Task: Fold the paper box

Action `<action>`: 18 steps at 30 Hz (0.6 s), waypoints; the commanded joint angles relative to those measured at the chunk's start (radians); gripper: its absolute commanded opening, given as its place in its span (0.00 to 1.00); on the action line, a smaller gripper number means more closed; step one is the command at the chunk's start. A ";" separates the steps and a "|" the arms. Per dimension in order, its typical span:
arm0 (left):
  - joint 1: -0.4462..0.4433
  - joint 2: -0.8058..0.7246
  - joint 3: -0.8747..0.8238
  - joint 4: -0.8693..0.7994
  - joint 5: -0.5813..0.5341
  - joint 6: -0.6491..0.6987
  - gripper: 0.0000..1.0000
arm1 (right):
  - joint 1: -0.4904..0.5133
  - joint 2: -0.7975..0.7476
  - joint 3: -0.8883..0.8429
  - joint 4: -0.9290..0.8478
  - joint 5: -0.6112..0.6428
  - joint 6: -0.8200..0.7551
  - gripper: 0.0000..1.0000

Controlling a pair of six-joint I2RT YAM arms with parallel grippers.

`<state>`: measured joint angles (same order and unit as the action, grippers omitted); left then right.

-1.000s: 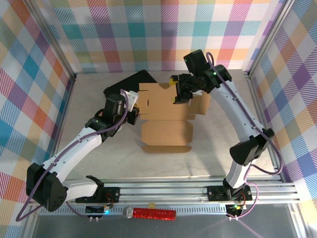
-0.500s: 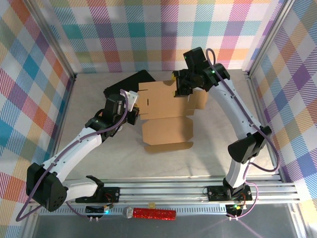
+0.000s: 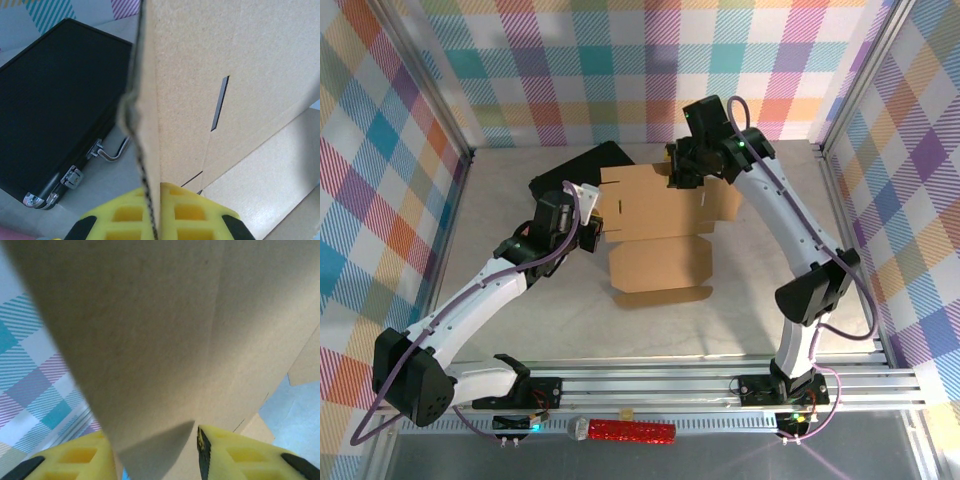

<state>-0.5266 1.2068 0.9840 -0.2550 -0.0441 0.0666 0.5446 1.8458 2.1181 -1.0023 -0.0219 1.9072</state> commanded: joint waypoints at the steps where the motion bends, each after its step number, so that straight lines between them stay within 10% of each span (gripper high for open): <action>1: -0.013 -0.025 -0.012 0.026 -0.015 -0.007 0.00 | 0.006 0.021 0.016 0.009 0.007 -0.010 0.39; 13: -0.016 -0.029 -0.028 0.024 0.021 -0.034 0.00 | 0.006 0.000 -0.075 0.044 0.034 -0.062 0.00; 18: -0.016 -0.081 -0.039 0.009 0.059 -0.137 0.49 | -0.001 -0.056 -0.243 0.160 0.064 -0.149 0.00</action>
<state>-0.5304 1.1908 0.9524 -0.2596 -0.0322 0.0040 0.5446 1.8362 1.9602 -0.9218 0.0074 1.8275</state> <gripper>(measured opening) 0.428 0.046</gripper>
